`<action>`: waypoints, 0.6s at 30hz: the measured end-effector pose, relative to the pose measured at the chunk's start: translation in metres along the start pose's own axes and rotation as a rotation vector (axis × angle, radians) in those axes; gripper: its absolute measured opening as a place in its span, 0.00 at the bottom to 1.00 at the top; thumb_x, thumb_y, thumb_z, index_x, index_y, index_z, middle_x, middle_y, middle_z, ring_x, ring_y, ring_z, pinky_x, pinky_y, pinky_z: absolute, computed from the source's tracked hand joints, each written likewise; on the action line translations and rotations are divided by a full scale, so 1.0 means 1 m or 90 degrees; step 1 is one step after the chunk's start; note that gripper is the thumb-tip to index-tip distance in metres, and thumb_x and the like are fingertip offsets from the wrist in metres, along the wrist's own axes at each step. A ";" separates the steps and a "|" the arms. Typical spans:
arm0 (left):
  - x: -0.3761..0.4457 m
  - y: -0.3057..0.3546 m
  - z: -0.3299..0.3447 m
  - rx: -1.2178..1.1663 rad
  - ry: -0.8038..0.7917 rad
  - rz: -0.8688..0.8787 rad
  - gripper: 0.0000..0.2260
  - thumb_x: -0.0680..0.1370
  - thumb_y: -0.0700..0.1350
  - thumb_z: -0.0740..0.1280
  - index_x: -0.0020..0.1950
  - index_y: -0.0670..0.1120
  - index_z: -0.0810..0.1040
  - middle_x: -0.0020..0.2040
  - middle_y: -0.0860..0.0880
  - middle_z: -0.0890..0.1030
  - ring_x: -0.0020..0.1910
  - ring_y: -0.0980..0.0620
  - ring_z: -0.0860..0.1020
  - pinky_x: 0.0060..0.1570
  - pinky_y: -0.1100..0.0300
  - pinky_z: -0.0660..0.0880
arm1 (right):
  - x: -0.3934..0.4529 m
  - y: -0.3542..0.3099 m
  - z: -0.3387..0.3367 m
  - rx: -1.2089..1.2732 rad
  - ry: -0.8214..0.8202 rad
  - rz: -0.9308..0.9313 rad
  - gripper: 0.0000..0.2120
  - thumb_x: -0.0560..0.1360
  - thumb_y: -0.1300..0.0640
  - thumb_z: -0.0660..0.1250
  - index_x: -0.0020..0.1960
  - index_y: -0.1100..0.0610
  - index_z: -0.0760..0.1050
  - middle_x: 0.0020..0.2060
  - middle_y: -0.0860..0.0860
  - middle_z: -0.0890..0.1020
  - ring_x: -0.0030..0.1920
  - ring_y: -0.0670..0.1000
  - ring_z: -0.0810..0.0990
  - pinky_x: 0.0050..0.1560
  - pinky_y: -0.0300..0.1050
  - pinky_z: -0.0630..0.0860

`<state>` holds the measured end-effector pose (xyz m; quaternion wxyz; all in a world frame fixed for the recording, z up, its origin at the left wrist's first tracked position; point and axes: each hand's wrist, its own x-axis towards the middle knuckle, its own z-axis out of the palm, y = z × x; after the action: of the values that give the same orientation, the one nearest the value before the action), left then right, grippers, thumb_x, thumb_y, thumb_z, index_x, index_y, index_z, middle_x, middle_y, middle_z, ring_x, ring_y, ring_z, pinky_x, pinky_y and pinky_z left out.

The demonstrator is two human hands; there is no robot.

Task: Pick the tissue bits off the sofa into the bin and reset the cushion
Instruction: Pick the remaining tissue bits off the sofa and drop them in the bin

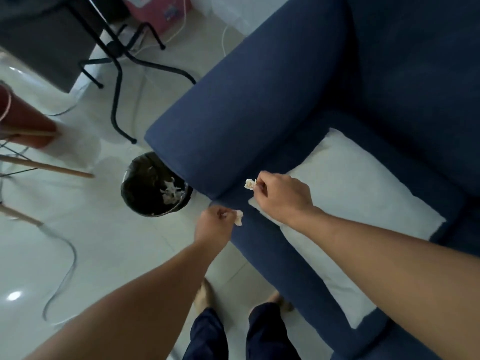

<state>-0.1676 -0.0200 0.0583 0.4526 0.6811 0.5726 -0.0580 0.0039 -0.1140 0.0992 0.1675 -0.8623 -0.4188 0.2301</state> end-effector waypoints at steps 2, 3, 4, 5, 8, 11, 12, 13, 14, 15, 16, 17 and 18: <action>0.004 -0.028 -0.019 0.006 0.012 -0.028 0.07 0.76 0.51 0.70 0.41 0.50 0.82 0.35 0.51 0.82 0.34 0.50 0.79 0.30 0.60 0.71 | 0.003 -0.021 0.018 -0.006 -0.037 -0.026 0.06 0.79 0.46 0.61 0.45 0.46 0.70 0.37 0.44 0.79 0.36 0.52 0.76 0.33 0.46 0.68; 0.007 -0.041 -0.030 0.007 0.024 -0.038 0.06 0.76 0.52 0.71 0.43 0.50 0.83 0.36 0.51 0.82 0.35 0.50 0.79 0.31 0.60 0.71 | 0.003 -0.031 0.028 -0.007 -0.059 -0.038 0.07 0.79 0.46 0.61 0.45 0.46 0.69 0.37 0.44 0.79 0.36 0.52 0.77 0.34 0.47 0.69; 0.012 -0.053 -0.041 0.004 0.037 -0.048 0.06 0.76 0.52 0.72 0.44 0.51 0.84 0.37 0.52 0.83 0.35 0.51 0.80 0.31 0.61 0.71 | 0.004 -0.042 0.038 -0.006 -0.080 -0.046 0.07 0.79 0.46 0.60 0.45 0.46 0.69 0.36 0.44 0.79 0.36 0.52 0.77 0.34 0.47 0.70; 0.018 -0.064 -0.052 0.000 0.050 -0.056 0.06 0.76 0.52 0.72 0.45 0.51 0.85 0.36 0.53 0.83 0.34 0.52 0.79 0.30 0.62 0.70 | 0.004 -0.053 0.048 -0.004 -0.099 -0.050 0.07 0.79 0.46 0.60 0.44 0.46 0.69 0.36 0.44 0.79 0.36 0.52 0.78 0.34 0.47 0.71; 0.038 -0.092 -0.086 -0.008 0.090 -0.074 0.07 0.75 0.53 0.72 0.44 0.52 0.85 0.35 0.56 0.82 0.33 0.56 0.78 0.29 0.64 0.67 | 0.004 -0.086 0.079 0.015 -0.133 -0.021 0.08 0.79 0.44 0.60 0.45 0.47 0.70 0.37 0.45 0.80 0.38 0.55 0.79 0.38 0.50 0.76; 0.062 -0.111 -0.118 -0.013 0.121 -0.087 0.05 0.76 0.53 0.70 0.45 0.54 0.83 0.37 0.57 0.80 0.34 0.57 0.78 0.29 0.64 0.67 | 0.001 -0.112 0.108 0.031 -0.163 0.026 0.09 0.77 0.42 0.60 0.45 0.47 0.71 0.40 0.47 0.81 0.41 0.56 0.79 0.40 0.51 0.78; 0.071 -0.117 -0.127 -0.020 0.131 -0.092 0.05 0.76 0.53 0.70 0.45 0.54 0.83 0.37 0.57 0.80 0.34 0.56 0.78 0.30 0.64 0.67 | 0.000 -0.119 0.118 0.032 -0.173 0.031 0.09 0.77 0.43 0.60 0.45 0.47 0.71 0.40 0.47 0.82 0.41 0.56 0.79 0.41 0.51 0.78; 0.081 -0.123 -0.136 -0.034 0.140 -0.098 0.04 0.76 0.53 0.70 0.45 0.54 0.82 0.37 0.57 0.80 0.34 0.56 0.78 0.29 0.63 0.67 | -0.001 -0.125 0.128 0.029 -0.182 0.032 0.09 0.77 0.43 0.61 0.45 0.47 0.71 0.41 0.47 0.82 0.42 0.57 0.79 0.41 0.51 0.78; 0.090 -0.129 -0.143 -0.051 0.148 -0.103 0.05 0.76 0.52 0.70 0.44 0.53 0.82 0.36 0.57 0.80 0.33 0.56 0.78 0.29 0.64 0.67 | -0.003 -0.130 0.137 0.025 -0.189 0.035 0.08 0.77 0.43 0.61 0.45 0.47 0.71 0.41 0.48 0.82 0.42 0.57 0.79 0.41 0.51 0.78; 0.099 -0.133 -0.149 -0.068 0.154 -0.106 0.05 0.76 0.52 0.70 0.44 0.53 0.82 0.36 0.56 0.81 0.33 0.56 0.78 0.29 0.64 0.67 | -0.005 -0.134 0.144 0.020 -0.195 0.041 0.08 0.77 0.43 0.61 0.45 0.47 0.71 0.41 0.48 0.82 0.42 0.58 0.79 0.41 0.51 0.78; 0.107 -0.137 -0.155 -0.083 0.155 -0.109 0.05 0.76 0.52 0.70 0.44 0.53 0.82 0.37 0.56 0.81 0.33 0.56 0.78 0.28 0.64 0.67 | -0.006 -0.137 0.152 0.015 -0.200 0.049 0.09 0.77 0.43 0.61 0.45 0.47 0.72 0.41 0.48 0.82 0.42 0.58 0.79 0.40 0.51 0.78; 0.114 -0.141 -0.160 -0.097 0.156 -0.113 0.05 0.76 0.52 0.69 0.45 0.54 0.83 0.38 0.56 0.81 0.34 0.55 0.79 0.28 0.64 0.68 | -0.008 -0.139 0.158 0.010 -0.205 0.056 0.09 0.76 0.43 0.61 0.45 0.48 0.72 0.41 0.48 0.83 0.42 0.58 0.79 0.40 0.50 0.78; 0.121 -0.144 -0.165 -0.110 0.157 -0.117 0.05 0.76 0.52 0.69 0.46 0.54 0.83 0.39 0.56 0.82 0.34 0.54 0.79 0.28 0.64 0.68 | -0.008 -0.141 0.163 0.005 -0.212 0.063 0.09 0.76 0.42 0.61 0.45 0.48 0.71 0.40 0.48 0.82 0.42 0.58 0.79 0.40 0.50 0.78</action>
<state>-0.3191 0.1717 0.0034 0.4285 0.5860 0.6869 0.0345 -0.1794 -0.0214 0.0325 0.0877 -0.8312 -0.3972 0.3791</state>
